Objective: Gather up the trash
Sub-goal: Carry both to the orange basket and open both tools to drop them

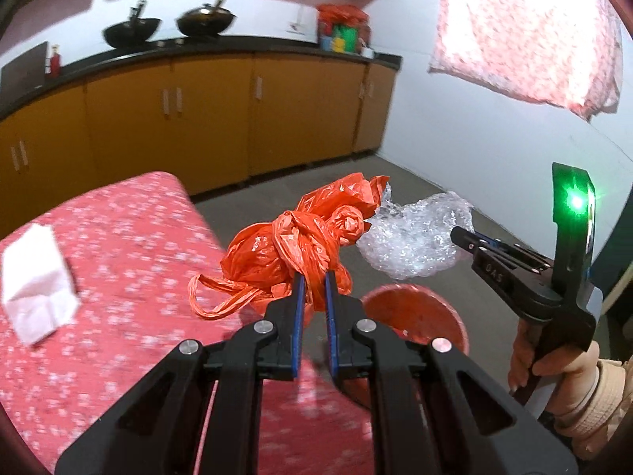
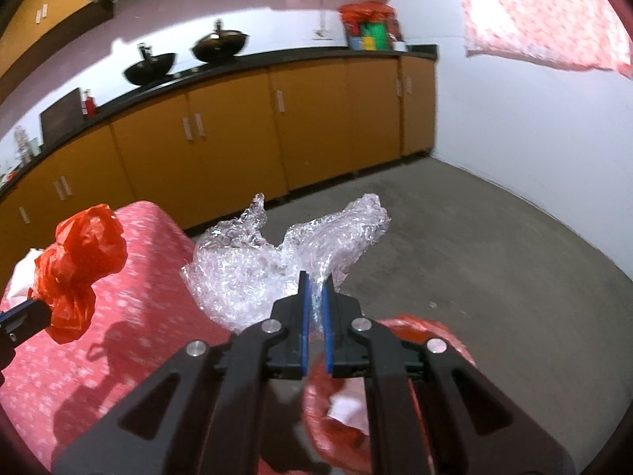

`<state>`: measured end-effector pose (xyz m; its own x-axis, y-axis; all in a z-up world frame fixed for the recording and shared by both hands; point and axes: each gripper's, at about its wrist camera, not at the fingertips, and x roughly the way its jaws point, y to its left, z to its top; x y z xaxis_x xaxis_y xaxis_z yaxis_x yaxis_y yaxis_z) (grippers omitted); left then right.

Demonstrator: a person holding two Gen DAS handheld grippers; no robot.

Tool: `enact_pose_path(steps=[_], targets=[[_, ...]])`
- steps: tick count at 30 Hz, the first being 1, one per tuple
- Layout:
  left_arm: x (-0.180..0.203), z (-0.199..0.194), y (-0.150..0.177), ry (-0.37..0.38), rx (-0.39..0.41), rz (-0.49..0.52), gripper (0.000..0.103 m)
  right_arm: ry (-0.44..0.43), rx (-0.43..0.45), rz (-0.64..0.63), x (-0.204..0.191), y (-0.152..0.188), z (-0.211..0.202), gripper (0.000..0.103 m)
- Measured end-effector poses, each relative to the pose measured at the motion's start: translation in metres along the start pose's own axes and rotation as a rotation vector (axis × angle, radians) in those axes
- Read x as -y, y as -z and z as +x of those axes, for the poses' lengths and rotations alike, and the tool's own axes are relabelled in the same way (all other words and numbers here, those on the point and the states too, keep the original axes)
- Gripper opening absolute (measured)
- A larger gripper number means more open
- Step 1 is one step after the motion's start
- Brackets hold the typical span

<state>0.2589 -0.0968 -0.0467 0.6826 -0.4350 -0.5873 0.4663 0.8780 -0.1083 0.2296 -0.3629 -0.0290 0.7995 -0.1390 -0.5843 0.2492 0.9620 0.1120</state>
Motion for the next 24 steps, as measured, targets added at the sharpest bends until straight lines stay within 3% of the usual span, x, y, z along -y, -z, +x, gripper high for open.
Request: enact_pose_path(steps=[14, 24], targets=[[0.097, 0.096, 0.019, 0.111, -0.213, 0.069, 0.010, 0.166, -0.165, 0.203, 0.118, 0.064, 0.045, 0.007], [0.124, 0.168, 0.036, 0.093, -0.369, 0.080, 0.010, 0.189, -0.232, 0.253, 0.152, 0.085, 0.076, 0.007]])
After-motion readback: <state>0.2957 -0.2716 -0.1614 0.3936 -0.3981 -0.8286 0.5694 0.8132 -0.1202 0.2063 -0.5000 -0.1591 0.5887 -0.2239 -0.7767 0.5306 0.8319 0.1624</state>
